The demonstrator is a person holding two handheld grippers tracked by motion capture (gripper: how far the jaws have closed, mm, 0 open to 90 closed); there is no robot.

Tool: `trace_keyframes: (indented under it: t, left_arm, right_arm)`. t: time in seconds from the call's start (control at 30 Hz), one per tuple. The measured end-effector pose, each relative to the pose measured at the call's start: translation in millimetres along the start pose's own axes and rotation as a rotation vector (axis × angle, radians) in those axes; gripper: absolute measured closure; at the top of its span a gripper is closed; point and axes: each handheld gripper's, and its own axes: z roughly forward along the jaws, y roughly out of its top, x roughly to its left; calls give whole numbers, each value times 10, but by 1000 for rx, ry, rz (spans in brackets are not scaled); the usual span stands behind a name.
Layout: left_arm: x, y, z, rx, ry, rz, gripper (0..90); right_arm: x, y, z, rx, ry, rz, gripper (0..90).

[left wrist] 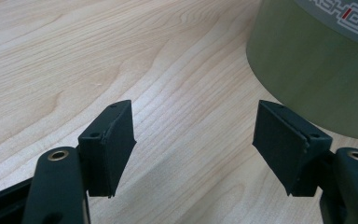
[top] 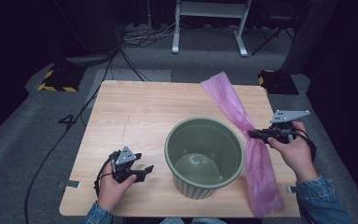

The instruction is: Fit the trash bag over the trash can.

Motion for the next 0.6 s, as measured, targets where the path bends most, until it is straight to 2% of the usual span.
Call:
trace_keyframes:
  t: [0.2,0.33,0.5,0.6]
  left_arm:
    - [15,-9,-2,1,3,0,292]
    - [24,-18,-7,0,6,-4,292]
    - [31,-33,-6,4,5,-13,293]
    - [34,-34,-1,3,7,-8,293]
  right_arm:
    - [133,203,-199,-59,13,-57,900]
    - [228,323,-292,-110,45,-107,899]
    - [374,454,-445,-209,78,-171,899]
    - [415,502,-520,-252,87,-186,897]
